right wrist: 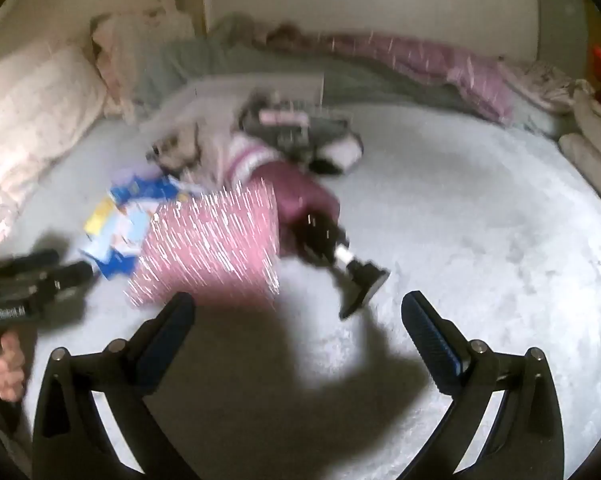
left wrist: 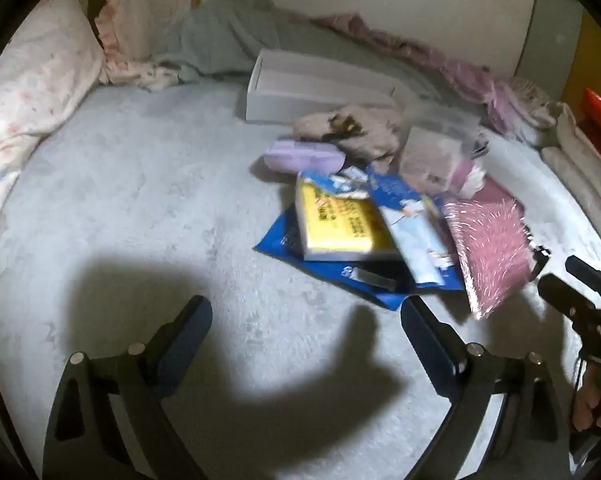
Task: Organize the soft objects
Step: 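Move right tool toward pink glittery pad while left tool approaches yellow package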
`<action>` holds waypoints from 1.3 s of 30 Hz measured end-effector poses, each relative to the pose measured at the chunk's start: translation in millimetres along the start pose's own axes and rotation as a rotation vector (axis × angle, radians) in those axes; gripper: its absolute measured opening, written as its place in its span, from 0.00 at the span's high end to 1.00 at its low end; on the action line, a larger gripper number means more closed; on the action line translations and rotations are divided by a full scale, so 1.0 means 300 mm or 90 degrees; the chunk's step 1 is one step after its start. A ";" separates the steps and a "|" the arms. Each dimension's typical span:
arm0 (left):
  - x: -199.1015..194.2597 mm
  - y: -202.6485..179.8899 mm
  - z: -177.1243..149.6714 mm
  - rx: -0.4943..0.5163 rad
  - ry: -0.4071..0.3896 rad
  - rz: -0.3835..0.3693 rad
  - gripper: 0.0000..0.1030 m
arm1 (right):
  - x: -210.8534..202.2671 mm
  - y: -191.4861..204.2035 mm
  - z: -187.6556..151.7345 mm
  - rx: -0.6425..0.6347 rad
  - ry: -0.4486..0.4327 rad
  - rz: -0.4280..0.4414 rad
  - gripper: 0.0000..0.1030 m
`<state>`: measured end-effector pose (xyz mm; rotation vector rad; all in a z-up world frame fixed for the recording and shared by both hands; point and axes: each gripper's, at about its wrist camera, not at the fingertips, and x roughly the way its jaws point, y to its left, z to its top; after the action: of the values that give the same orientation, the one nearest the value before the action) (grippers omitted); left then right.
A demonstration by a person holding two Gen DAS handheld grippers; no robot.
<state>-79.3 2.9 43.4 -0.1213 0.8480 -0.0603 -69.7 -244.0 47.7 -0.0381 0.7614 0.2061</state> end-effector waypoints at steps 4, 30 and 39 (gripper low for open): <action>-0.037 -0.031 0.015 0.032 -0.045 0.014 0.07 | -0.025 0.022 0.013 0.003 -0.034 0.000 0.01; 0.037 -0.093 0.000 0.088 -0.093 0.055 0.12 | -0.026 0.051 0.021 0.011 -0.106 -0.024 0.04; 0.039 -0.054 0.008 0.047 -0.086 0.045 0.12 | -0.018 0.019 0.028 0.027 -0.082 0.079 0.04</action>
<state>-69.9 -14.3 38.3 -0.0250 0.7131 -0.0171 -69.0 -238.6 57.6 0.0620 0.6400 0.3071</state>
